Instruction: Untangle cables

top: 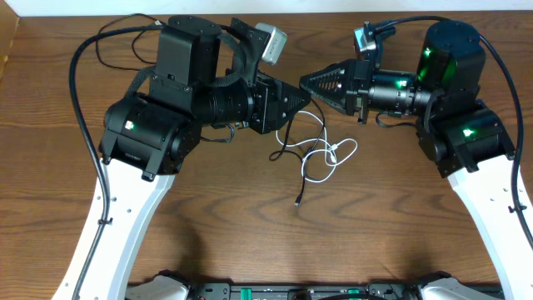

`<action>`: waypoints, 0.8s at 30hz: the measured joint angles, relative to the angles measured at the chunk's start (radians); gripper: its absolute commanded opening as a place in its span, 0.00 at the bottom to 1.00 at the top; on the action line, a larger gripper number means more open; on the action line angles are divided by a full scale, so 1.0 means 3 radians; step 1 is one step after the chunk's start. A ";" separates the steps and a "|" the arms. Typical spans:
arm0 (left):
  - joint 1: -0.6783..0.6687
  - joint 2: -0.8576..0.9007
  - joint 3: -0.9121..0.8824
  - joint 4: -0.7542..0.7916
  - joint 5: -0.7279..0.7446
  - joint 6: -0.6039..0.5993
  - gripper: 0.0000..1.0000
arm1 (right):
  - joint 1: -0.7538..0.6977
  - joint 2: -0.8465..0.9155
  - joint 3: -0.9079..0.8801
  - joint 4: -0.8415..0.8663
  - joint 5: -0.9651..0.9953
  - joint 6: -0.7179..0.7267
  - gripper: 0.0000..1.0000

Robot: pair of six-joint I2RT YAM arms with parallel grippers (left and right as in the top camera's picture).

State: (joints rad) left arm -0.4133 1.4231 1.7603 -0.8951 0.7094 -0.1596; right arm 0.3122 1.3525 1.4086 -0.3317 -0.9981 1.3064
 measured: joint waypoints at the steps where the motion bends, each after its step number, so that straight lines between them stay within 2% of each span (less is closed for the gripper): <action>1: 0.0000 0.0000 0.0000 0.0000 0.0003 0.0001 0.30 | 0.0000 0.0000 0.0000 0.0000 0.0001 0.0000 0.02; 4: -0.0001 0.0000 0.0000 0.0004 0.0078 0.0008 0.10 | 0.0000 0.0000 0.0000 0.0000 0.0003 0.0000 0.02; 8: -0.0004 0.0000 0.0000 0.0015 0.0130 0.0018 0.07 | 0.0000 0.0000 0.0000 0.0000 0.0011 0.0000 0.02; 10: -0.0004 0.0000 0.0000 0.0033 0.0139 0.0009 0.07 | 0.0000 0.0000 0.0000 0.0001 0.0013 -0.0005 0.06; 11: -0.0004 0.0000 0.0000 0.0045 0.0141 -0.0001 0.07 | 0.0000 0.0000 0.0000 0.0003 0.0014 -0.0019 0.11; 12: -0.0004 0.0000 0.0000 0.0069 0.0144 -0.0015 0.07 | 0.0000 0.0000 0.0000 0.0003 0.0014 -0.0055 0.30; 14: -0.0003 0.0000 -0.0001 0.0178 0.0140 -0.0160 0.07 | -0.0003 0.0000 0.0000 -0.0015 0.0075 -0.0280 0.60; 15: -0.0003 -0.0001 -0.0003 0.0228 0.0140 -0.0205 0.07 | -0.0008 0.0000 0.0000 -0.0051 0.0117 -0.0392 0.78; 20: -0.0001 -0.0118 -0.0031 0.0477 0.0118 -0.0516 0.07 | -0.0080 -0.0008 0.0019 -0.0317 0.0301 -0.0922 0.99; 24: -0.0003 -0.0282 -0.0071 0.0807 0.0075 -0.0706 0.07 | -0.0263 -0.0088 0.0062 -0.0992 0.0680 -0.1377 0.99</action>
State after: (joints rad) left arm -0.4141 1.3384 1.7390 -0.6529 0.7319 -0.3714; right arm 0.2333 1.3262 1.4273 -0.6292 -0.7940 0.8932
